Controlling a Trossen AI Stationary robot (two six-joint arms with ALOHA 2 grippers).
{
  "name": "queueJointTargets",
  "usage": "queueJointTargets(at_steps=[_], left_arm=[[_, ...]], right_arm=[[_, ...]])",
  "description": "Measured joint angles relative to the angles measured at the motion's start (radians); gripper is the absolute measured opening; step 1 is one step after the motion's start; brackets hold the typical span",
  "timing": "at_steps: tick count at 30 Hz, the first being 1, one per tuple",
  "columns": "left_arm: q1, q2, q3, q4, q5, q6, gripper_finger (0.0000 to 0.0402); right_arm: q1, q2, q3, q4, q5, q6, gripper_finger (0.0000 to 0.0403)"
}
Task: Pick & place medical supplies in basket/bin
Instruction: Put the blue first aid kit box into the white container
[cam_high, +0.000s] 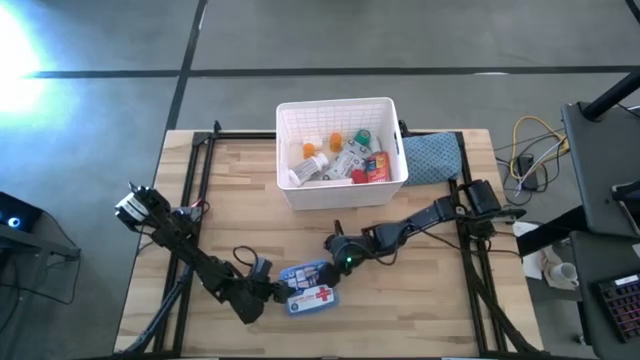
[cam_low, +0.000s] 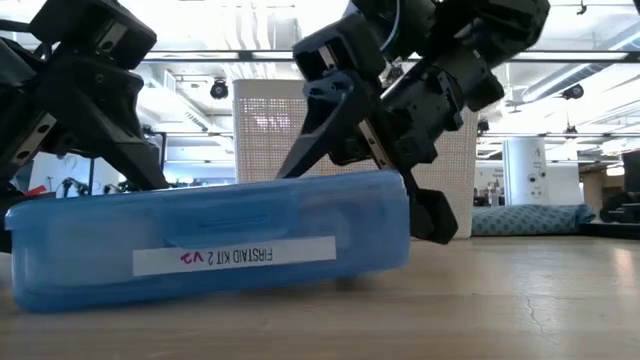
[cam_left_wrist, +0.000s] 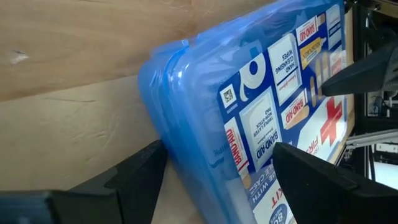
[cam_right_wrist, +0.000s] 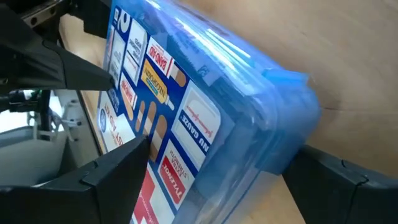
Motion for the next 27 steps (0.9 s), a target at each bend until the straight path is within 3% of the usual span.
queueJointTargets(at_steps=[8,18,27], left_arm=[[0.000,0.000,0.000,0.000,-0.014,0.002,0.0271],[0.000,0.000,0.002,0.014,-0.015,0.022,0.0271],[-0.001,-0.006,0.007,0.043,-0.131,0.041,0.0270]], right_arm=[[0.002,0.000,0.024,-0.058,-0.012,0.009,0.0330],[0.003,-0.015,0.067,-0.066,-0.032,-0.092,0.0329],[0.004,-0.027,0.099,-0.052,-0.070,-0.118,0.0328]])
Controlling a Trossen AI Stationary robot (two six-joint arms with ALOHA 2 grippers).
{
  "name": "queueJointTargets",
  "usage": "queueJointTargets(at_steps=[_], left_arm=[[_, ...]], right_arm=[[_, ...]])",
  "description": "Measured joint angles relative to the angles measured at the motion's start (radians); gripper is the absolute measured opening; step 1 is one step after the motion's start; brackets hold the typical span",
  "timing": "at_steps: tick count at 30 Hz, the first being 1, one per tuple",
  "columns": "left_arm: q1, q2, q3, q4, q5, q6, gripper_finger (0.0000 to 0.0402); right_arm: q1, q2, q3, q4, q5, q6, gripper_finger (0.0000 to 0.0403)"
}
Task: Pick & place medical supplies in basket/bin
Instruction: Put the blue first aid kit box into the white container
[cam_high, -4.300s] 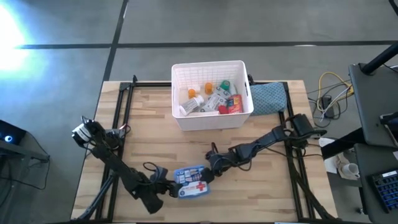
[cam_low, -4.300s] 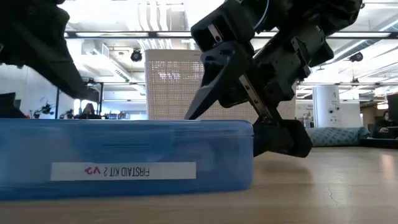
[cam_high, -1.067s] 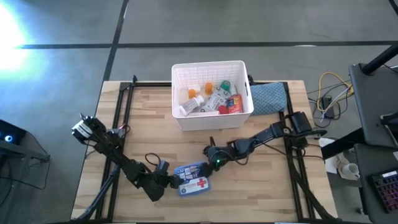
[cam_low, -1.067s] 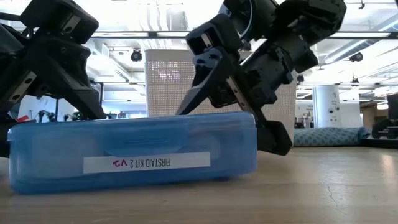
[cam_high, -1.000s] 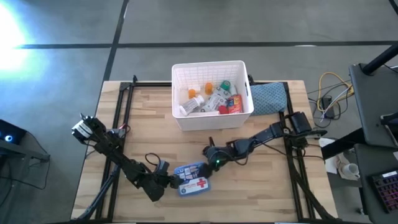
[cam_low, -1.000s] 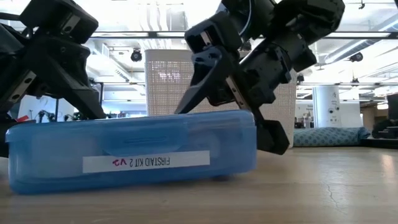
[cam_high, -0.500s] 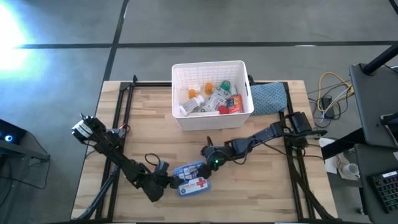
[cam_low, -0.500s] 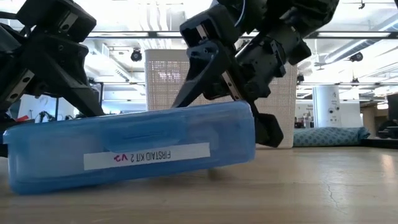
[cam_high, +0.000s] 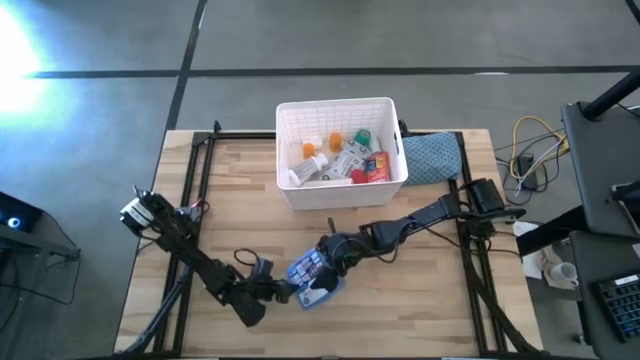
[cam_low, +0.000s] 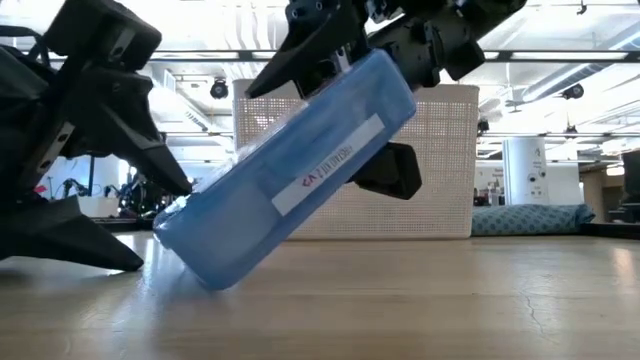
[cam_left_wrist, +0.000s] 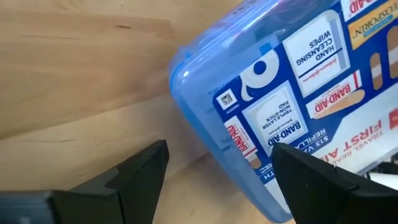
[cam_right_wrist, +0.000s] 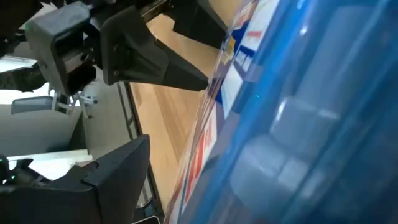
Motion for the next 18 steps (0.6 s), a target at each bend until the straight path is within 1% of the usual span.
queueJointTargets(at_steps=[8,10,13,18], left_arm=[[0.002,-0.012,0.041,-0.009,-0.006,0.113,0.0271],[0.004,-0.012,0.062,-0.005,-0.004,0.124,0.0271],[0.003,-0.012,0.084,-0.014,-0.001,0.141,0.0271],[-0.014,-0.027,0.123,-0.069,0.016,0.143,0.0271]], right_arm=[[0.000,0.001,0.000,-0.046,0.001,0.006,0.0325],[0.000,0.001,0.000,-0.052,0.001,0.003,0.0319],[0.001,0.000,-0.001,-0.058,0.002,0.004,0.0290],[0.001,-0.004,-0.001,-0.058,-0.003,0.004,0.0216]])
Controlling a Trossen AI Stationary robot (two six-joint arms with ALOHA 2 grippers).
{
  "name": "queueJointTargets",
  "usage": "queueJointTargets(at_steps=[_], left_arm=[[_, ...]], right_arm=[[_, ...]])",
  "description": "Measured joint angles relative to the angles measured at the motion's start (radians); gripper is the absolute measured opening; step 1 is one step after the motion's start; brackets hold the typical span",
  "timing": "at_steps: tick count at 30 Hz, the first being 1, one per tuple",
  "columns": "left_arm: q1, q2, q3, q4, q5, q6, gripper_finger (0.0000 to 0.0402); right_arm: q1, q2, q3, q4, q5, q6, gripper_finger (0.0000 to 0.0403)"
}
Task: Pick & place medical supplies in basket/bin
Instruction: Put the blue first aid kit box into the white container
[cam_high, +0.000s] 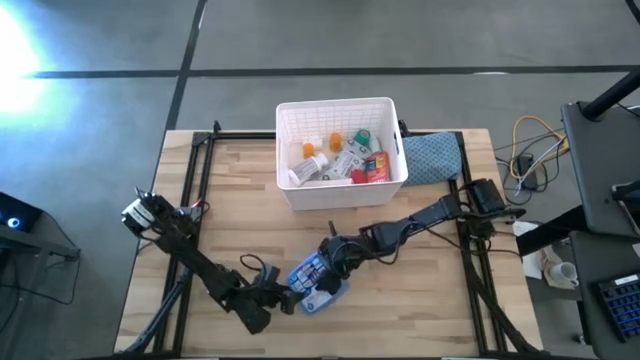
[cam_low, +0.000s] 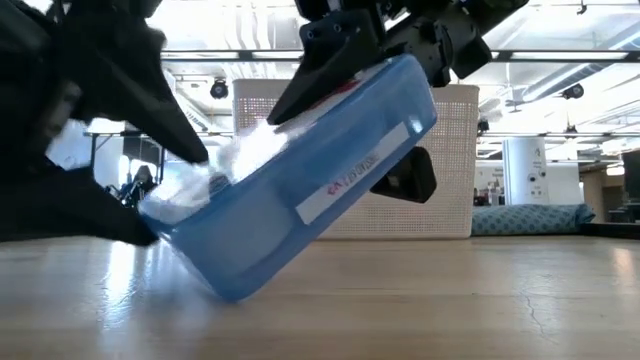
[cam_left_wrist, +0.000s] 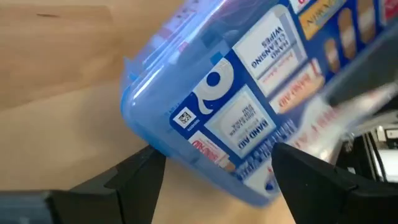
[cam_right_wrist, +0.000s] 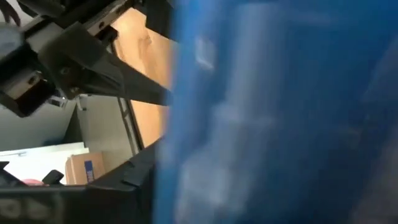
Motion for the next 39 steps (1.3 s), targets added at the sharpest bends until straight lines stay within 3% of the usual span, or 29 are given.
queueJointTargets(at_steps=[6,10,15,20,24,31,36,39], left_arm=[[-0.052,-0.038,0.054,-0.102,-0.021,-0.006,0.0271],[-0.095,-0.069,0.101,-0.105,-0.065,0.000,0.0271],[-0.140,-0.128,0.188,-0.182,-0.226,0.070,0.0271],[-0.162,-0.169,0.302,-0.244,-0.400,0.299,0.0271],[-0.157,-0.183,0.402,-0.244,-0.441,0.517,0.0271],[-0.136,-0.184,0.518,-0.250,-0.475,0.777,0.0271],[-0.113,-0.184,0.552,-0.248,-0.483,0.830,0.0271],[-0.102,-0.184,0.554,-0.247,-0.483,0.831,0.0271]], right_arm=[[0.000,-0.037,0.001,-0.004,0.008,-0.016,0.0151],[-0.002,-0.096,0.001,-0.011,0.045,-0.026,0.0152],[-0.001,-0.195,0.000,-0.023,0.130,-0.031,0.0170],[-0.018,-0.329,0.000,-0.034,0.251,-0.070,0.0170],[-0.057,-0.451,0.000,-0.047,0.351,-0.101,0.0169],[-0.270,-0.628,0.000,-0.192,0.425,-0.125,0.0169],[-0.495,-0.657,0.000,-0.315,0.287,-0.104,0.0169],[-0.570,-0.644,0.000,-0.313,0.209,-0.164,0.0175]])
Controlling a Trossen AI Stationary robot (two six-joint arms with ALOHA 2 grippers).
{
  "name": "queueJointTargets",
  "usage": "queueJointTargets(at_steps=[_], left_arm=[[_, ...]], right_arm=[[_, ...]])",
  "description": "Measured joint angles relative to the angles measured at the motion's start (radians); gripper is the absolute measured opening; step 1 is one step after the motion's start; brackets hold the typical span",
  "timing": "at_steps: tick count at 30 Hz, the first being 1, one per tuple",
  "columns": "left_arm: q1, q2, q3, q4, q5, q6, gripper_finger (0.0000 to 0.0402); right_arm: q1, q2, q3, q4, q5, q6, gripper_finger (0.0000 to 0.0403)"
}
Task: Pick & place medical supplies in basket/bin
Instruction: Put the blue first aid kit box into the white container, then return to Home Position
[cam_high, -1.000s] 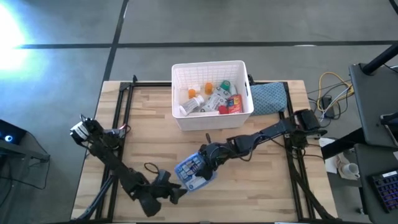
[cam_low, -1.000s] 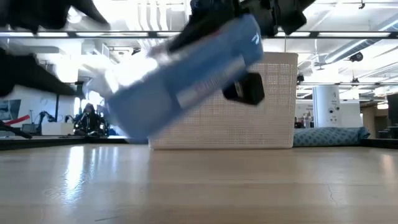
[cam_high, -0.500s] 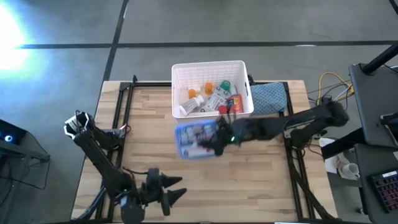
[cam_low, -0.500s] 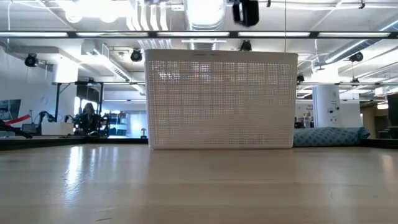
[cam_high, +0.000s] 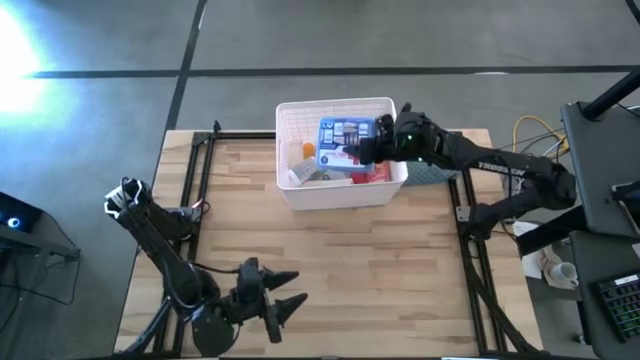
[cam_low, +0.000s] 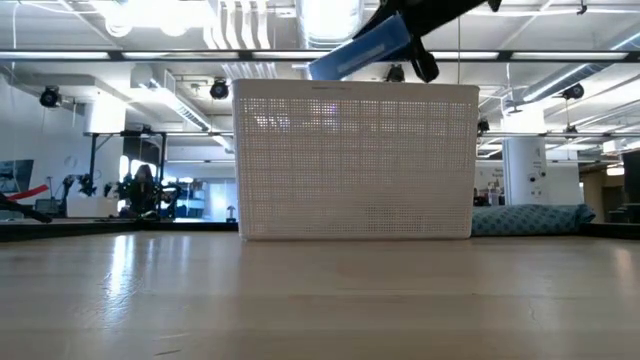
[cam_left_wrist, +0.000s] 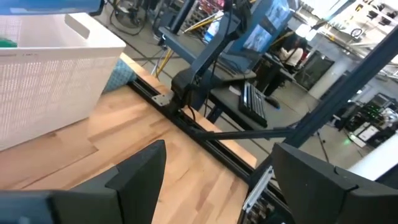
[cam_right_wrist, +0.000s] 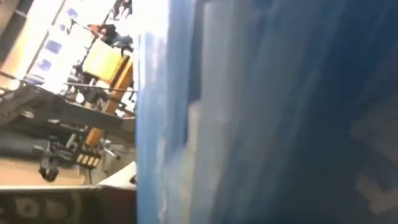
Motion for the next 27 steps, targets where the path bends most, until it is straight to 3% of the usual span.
queueJointTargets(at_steps=[4,12,18,27], left_arm=[[0.015,0.000,-0.001,0.007,0.037,-0.031,0.0271],[0.127,0.000,-0.003,0.018,0.265,0.016,0.0271],[0.178,0.000,0.003,0.020,0.375,0.059,0.0271],[0.221,-0.002,0.002,0.018,0.415,0.120,0.0271]], right_arm=[[-0.062,0.025,0.000,-0.009,-0.035,0.005,0.0196],[-0.135,0.067,0.000,0.001,-0.101,-0.031,0.0248],[-0.139,0.004,0.000,0.008,-0.053,-0.100,0.0277],[-0.108,-0.211,0.001,-0.101,0.163,-0.281,0.0290]])
